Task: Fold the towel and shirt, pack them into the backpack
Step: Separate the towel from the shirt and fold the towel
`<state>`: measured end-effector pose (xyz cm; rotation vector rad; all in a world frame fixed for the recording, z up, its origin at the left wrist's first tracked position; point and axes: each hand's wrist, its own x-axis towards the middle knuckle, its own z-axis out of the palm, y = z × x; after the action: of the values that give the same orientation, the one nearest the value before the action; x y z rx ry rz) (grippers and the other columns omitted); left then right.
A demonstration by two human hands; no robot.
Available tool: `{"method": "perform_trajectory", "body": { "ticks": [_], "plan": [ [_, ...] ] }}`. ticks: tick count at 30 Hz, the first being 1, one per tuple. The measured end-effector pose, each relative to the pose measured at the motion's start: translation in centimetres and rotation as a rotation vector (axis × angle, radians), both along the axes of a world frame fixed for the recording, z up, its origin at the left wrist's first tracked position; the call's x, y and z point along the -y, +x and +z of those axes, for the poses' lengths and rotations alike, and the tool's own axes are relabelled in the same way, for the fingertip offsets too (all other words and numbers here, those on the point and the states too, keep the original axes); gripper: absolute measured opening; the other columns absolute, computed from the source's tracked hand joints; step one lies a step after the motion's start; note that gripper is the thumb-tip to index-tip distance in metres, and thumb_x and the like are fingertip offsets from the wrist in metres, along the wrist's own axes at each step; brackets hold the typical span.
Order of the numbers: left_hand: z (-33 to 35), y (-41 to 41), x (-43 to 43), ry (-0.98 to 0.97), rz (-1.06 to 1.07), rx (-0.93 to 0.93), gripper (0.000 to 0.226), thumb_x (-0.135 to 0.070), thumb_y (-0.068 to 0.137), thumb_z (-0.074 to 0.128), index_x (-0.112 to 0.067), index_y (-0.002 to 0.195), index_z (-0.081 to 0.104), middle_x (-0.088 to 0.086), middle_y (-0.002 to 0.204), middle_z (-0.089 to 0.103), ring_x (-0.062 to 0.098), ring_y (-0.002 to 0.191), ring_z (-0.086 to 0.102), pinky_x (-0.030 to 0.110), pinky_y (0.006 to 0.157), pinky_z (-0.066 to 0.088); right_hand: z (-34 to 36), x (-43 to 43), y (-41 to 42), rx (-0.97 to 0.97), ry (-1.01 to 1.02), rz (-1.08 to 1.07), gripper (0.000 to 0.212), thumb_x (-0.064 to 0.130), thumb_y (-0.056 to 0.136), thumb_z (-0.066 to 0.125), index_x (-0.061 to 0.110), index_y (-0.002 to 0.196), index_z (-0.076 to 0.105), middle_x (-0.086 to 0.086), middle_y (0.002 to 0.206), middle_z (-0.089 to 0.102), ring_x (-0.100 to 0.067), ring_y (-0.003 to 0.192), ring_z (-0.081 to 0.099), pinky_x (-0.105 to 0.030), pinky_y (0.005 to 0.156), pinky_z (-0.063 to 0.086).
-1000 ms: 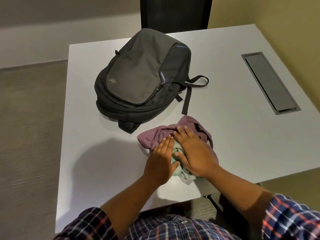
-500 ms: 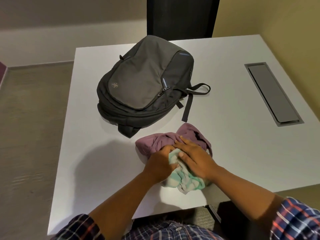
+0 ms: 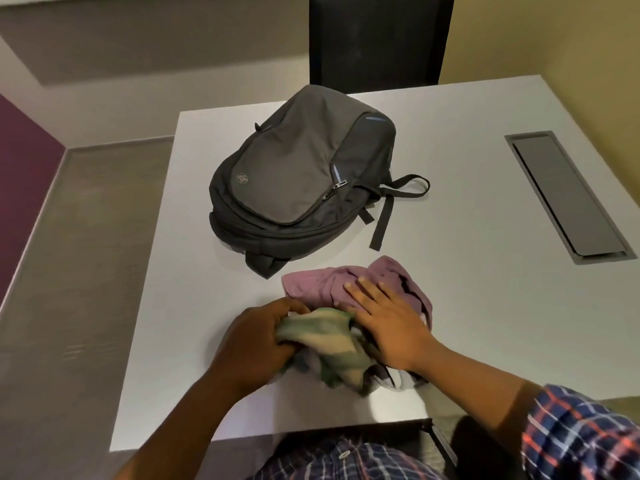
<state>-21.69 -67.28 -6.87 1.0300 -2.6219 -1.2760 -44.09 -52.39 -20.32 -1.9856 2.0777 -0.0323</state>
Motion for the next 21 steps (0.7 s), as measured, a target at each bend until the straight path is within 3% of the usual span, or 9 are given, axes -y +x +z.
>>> {"method": "perform_trajectory", "body": {
  "ticks": [3,6,8,14,19,21],
  "plan": [
    [0.3,0.0,-0.7,-0.047,0.024,0.013,0.038,-0.018,0.075,0.076,-0.045,0.095,0.061,-0.017,0.082,0.070,0.005,0.073,0.066,0.028,0.070,0.057,-1.4,0.0,0.0,-0.050,0.045,-0.036,0.060,0.029,0.093,0.053,0.041,0.146,0.029,0.001,0.164,0.003,-0.026,0.151,0.007,-0.048,0.121,0.004],
    [0.7,0.1,-1.2,-0.042,0.057,0.034,0.039,-0.016,0.073,0.080,-0.039,0.100,0.064,-0.012,0.087,0.072,0.010,0.077,0.067,0.034,0.072,0.059,-2.0,-1.2,-0.5,-0.081,0.078,-0.120,0.063,0.025,0.095,0.049,0.039,0.150,0.023,0.001,0.163,-0.001,-0.024,0.151,0.003,-0.046,0.121,-0.004],
    [0.8,0.2,-1.5,-0.048,0.050,0.038,0.039,-0.019,0.071,0.082,-0.040,0.098,0.065,-0.015,0.087,0.071,0.009,0.078,0.067,0.036,0.071,0.059,-2.0,-2.3,-1.3,-0.113,0.092,-0.160,0.061,0.031,0.095,0.045,0.037,0.151,0.024,-0.002,0.163,0.005,-0.026,0.150,0.009,-0.047,0.120,-0.001],
    [1.7,-0.8,-2.2,-0.060,0.059,0.030,0.033,-0.024,0.067,0.064,-0.048,0.089,0.064,-0.025,0.076,0.067,-0.001,0.081,0.064,0.019,0.065,0.051,-1.9,-6.2,-6.2,-0.182,0.152,-0.284,0.056,0.044,0.093,0.035,0.035,0.148,0.035,-0.003,0.160,0.025,-0.029,0.145,0.030,-0.052,0.115,0.013],
    [3.6,-1.6,-2.0,-0.115,0.095,-0.138,0.033,-0.008,0.070,0.065,-0.033,0.091,0.068,-0.020,0.092,0.069,0.003,0.080,0.065,0.018,0.065,0.052,-1.4,-10.1,-10.7,-0.221,0.180,-0.376,0.056,0.045,0.095,0.033,0.035,0.149,0.033,-0.003,0.161,0.023,-0.030,0.145,0.029,-0.054,0.115,0.014],
    [4.3,-1.8,-1.6,-0.027,0.193,-0.199,0.031,0.003,0.071,0.067,-0.023,0.087,0.070,-0.015,0.089,0.071,0.003,0.078,0.066,0.015,0.064,0.051,-1.2,-11.4,-12.2,-0.223,0.221,-0.437,0.056,0.044,0.094,0.030,0.035,0.150,0.032,-0.003,0.161,0.022,-0.031,0.146,0.028,-0.054,0.115,0.012]
  ]
}}
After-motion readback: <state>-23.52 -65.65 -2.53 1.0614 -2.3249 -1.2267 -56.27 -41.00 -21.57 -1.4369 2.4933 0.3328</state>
